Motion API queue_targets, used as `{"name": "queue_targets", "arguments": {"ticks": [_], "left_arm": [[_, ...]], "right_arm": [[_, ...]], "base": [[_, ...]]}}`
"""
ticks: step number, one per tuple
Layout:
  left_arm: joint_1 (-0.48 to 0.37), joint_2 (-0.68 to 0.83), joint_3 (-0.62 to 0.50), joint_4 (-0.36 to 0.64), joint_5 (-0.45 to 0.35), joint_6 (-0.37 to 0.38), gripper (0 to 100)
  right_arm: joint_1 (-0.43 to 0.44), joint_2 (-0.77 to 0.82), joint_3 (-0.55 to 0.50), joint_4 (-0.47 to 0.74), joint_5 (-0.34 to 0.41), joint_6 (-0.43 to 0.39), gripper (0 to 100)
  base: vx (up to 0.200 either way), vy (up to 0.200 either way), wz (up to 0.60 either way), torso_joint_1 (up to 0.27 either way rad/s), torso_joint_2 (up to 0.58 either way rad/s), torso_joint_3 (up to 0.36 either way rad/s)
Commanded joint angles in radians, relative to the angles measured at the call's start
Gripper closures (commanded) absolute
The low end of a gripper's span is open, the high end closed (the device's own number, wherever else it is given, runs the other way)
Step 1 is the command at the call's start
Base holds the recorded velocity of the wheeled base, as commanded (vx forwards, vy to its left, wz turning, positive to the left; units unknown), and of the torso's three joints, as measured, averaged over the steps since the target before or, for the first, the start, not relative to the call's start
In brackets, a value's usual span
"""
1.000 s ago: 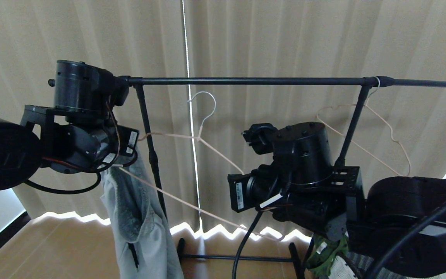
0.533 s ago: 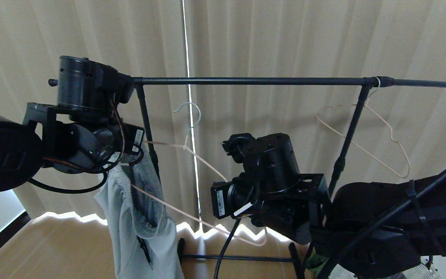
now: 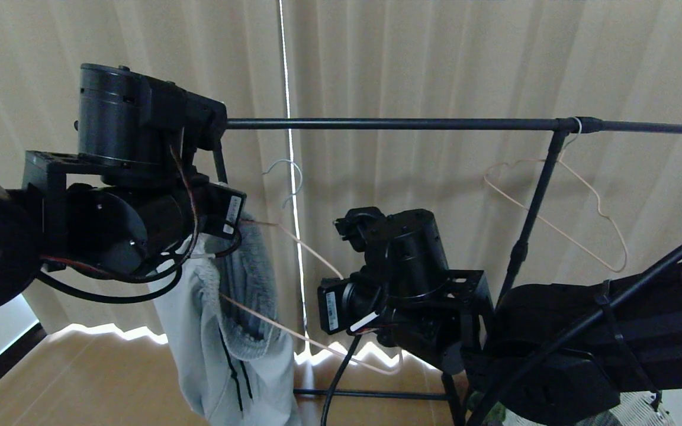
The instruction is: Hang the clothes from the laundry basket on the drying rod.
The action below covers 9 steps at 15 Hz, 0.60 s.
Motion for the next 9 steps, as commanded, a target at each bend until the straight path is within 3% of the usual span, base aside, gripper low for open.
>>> {"name": "queue_targets", "arguments": {"ticks": [1, 3, 6, 9], "left_arm": [[-0.035, -0.024, 0.017, -0.002, -0.059, 0.001, 100], [-0.039, -0.071, 0.057, 0.0, -0.194, 0.024, 100], [-0.039, -0.117, 0.096, -0.006, -0.295, 0.08, 100], [-0.041, -0.14, 0.129, -0.008, -0.387, 0.089, 100]], "right_arm": [[-0.001, -0.003, -0.001, 0.0, 0.0, 0.0, 100], [-0.015, -0.016, 0.006, 0.001, -0.001, -0.003, 100], [-0.044, -0.057, 0.019, 0.003, -0.001, -0.014, 100], [-0.046, -0.079, 0.025, 0.001, -0.001, -0.028, 100]], "base": [[0.0, 0.0, 0.0, 0.0, 0.0, 0.0], [0.0, 0.0, 0.0, 0.0, 0.0, 0.0], [0.0, 0.0, 0.0, 0.0, 0.0, 0.0], [0.0, 0.0, 0.0, 0.0, 0.0, 0.0]]}}
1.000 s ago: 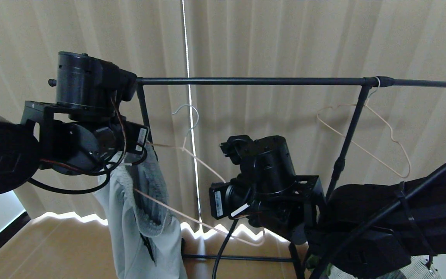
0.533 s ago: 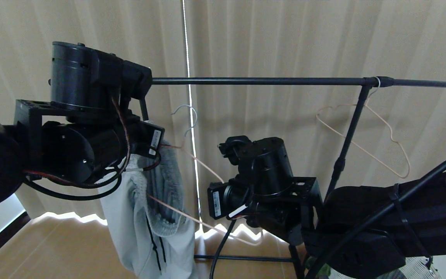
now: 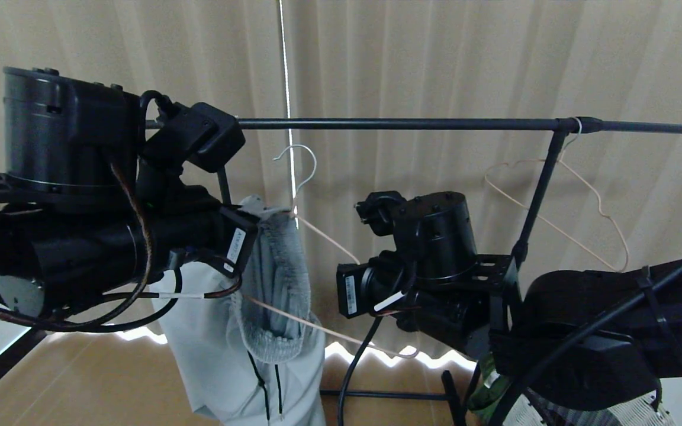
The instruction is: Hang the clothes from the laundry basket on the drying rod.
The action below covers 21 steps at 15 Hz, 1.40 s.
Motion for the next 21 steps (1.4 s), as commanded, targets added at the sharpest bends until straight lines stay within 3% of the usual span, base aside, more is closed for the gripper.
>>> {"name": "queue_targets", "arguments": {"ticks": [1, 3, 9, 13, 14, 18, 21], "left_arm": [[-0.003, -0.029, 0.033, 0.0, -0.014, 0.007, 100], [-0.003, -0.033, 0.062, 0.0, -0.015, 0.015, 100], [-0.017, -0.035, 0.089, 0.002, -0.061, 0.012, 100], [-0.017, -0.038, 0.114, 0.0, -0.061, 0.012, 100], [-0.017, -0.038, 0.115, -0.003, -0.061, 0.013, 0], [-0.017, -0.069, 0.132, -0.003, -0.068, 0.013, 0], [-0.017, -0.179, 0.191, -0.003, -0.177, 0.019, 0]], "right_arm": [[-0.001, -0.026, 0.002, -0.003, 0.0, 0.0, 100], [-0.003, -0.039, 0.014, -0.038, 0.003, -0.008, 100], [-0.001, -0.034, 0.155, -0.327, 0.012, -0.198, 100], [-0.001, -0.046, 0.18, -0.381, 0.012, -0.207, 100], [-0.001, -0.046, 0.178, -0.388, 0.012, -0.207, 100], [-0.004, -0.046, 0.18, -0.425, 0.012, -0.207, 100], [-0.066, -0.066, 0.203, -0.425, 0.012, -0.238, 100]], "base": [[0.0, 0.0, 0.0, 0.0, 0.0, 0.0], [0.0, 0.0, 0.0, 0.0, 0.0, 0.0], [0.0, 0.0, 0.0, 0.0, 0.0, 0.0], [0.0, 0.0, 0.0, 0.0, 0.0, 0.0], [0.0, 0.0, 0.0, 0.0, 0.0, 0.0], [0.0, 0.0, 0.0, 0.0, 0.0, 0.0], [0.0, 0.0, 0.0, 0.0, 0.0, 0.0]]}}
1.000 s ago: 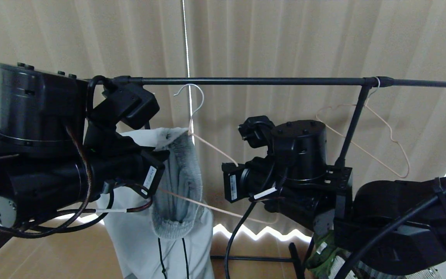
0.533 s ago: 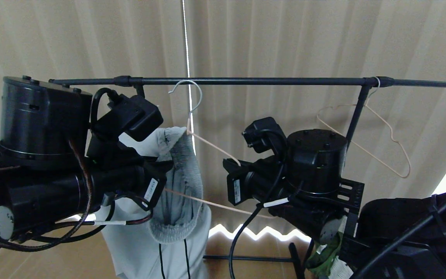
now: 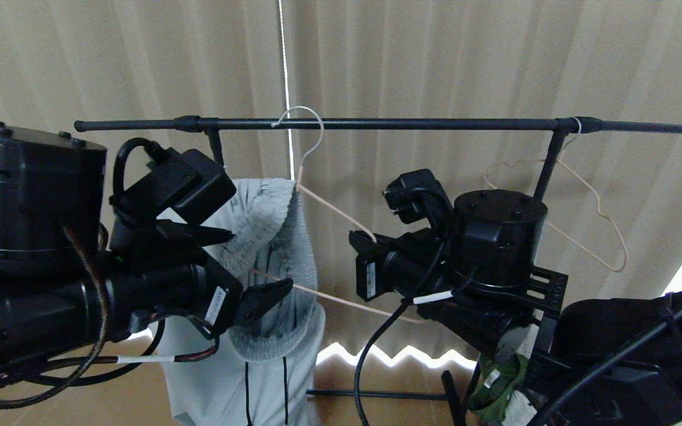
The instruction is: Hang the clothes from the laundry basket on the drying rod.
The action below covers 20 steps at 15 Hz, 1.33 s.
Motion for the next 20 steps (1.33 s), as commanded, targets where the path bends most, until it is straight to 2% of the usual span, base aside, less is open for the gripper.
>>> {"name": "queue_targets", "arguments": {"ticks": [1, 3, 6, 10, 12, 13, 17, 18, 20], "left_arm": [[0.0, -0.094, 0.04, -0.001, -0.039, 0.004, 0], [0.006, -0.164, 0.055, -0.001, -0.04, 0.035, 0], [0.04, -0.184, 0.056, -0.013, -0.04, 0.142, 0], [0.078, -0.097, 0.05, -0.14, -0.043, 0.293, 0], [0.083, -0.031, 0.049, -0.195, -0.111, 0.371, 0], [0.083, -0.008, 0.044, -0.198, -0.178, 0.411, 0], [0.092, 0.058, -0.019, -0.198, -0.198, 0.434, 0], [0.112, 0.103, -0.057, -0.215, -0.203, 0.434, 0], [0.118, 0.123, -0.054, -0.254, -0.203, 0.434, 0]], "right_arm": [[-0.042, -0.024, 0.022, 0.0, 0.0, -0.015, 100], [-0.106, -0.07, 0.077, 0.0, 0.003, -0.053, 100], [-0.166, -0.165, 0.178, 0.0, 0.06, -0.08, 100], [-0.206, -0.226, 0.232, 0.0, 0.135, -0.141, 100], [-0.215, -0.229, 0.229, 0.0, 0.19, -0.158, 100], [-0.215, -0.226, 0.228, 0.0, 0.21, -0.167, 100], [-0.215, -0.223, 0.223, 0.0, 0.265, -0.172, 100], [-0.215, -0.223, 0.226, -0.001, 0.299, -0.205, 100], [-0.215, -0.222, 0.228, -0.007, 0.307, -0.205, 100]], "base": [[0.0, 0.0, 0.0, 0.0, 0.0, 0.0], [0.0, 0.0, 0.0, 0.0, 0.0, 0.0], [0.0, 0.0, 0.0, 0.0, 0.0, 0.0], [0.0, 0.0, 0.0, 0.0, 0.0, 0.0], [0.0, 0.0, 0.0, 0.0, 0.0, 0.0], [0.0, 0.0, 0.0, 0.0, 0.0, 0.0], [0.0, 0.0, 0.0, 0.0, 0.0, 0.0], [0.0, 0.0, 0.0, 0.0, 0.0, 0.0], [0.0, 0.0, 0.0, 0.0, 0.0, 0.0]]}}
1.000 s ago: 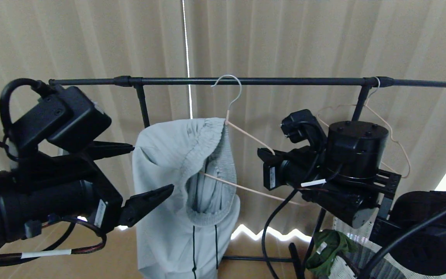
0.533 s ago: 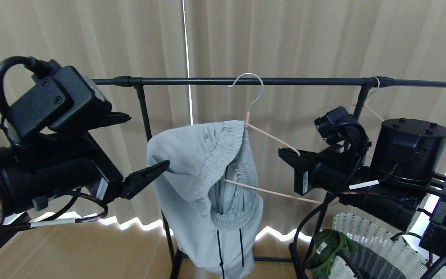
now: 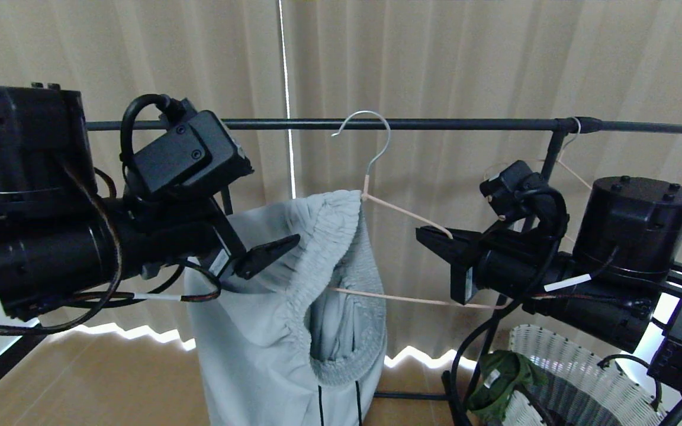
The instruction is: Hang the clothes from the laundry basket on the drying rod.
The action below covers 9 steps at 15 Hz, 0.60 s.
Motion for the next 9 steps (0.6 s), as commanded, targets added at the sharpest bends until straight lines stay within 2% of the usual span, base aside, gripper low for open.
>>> {"name": "queue_targets", "arguments": {"ticks": [1, 6, 8, 9], "left_arm": [[0.007, 0.052, -0.006, -0.008, -0.001, 0.0, 0], [0.007, 0.063, -0.004, -0.008, -0.001, 0.001, 0], [0.007, 0.064, -0.004, -0.008, -0.016, 0.001, 0], [0.007, 0.067, -0.004, -0.008, -0.031, 0.0, 100]], "right_arm": [[0.002, 0.005, 0.007, -0.024, 0.014, -0.003, 100], [0.003, 0.011, 0.005, -0.053, 0.036, -0.006, 100], [0.005, 0.008, 0.007, -0.058, 0.086, -0.008, 100], [0.005, 0.005, 0.005, -0.058, 0.106, -0.008, 100]], "base": [[0.0, 0.0, 0.0, 0.0, 0.0, 0.0], [0.0, 0.0, 0.0, 0.0, 0.0, 0.0], [0.0, 0.0, 0.0, 0.0, 0.0, 0.0], [0.0, 0.0, 0.0, 0.0, 0.0, 0.0]]}}
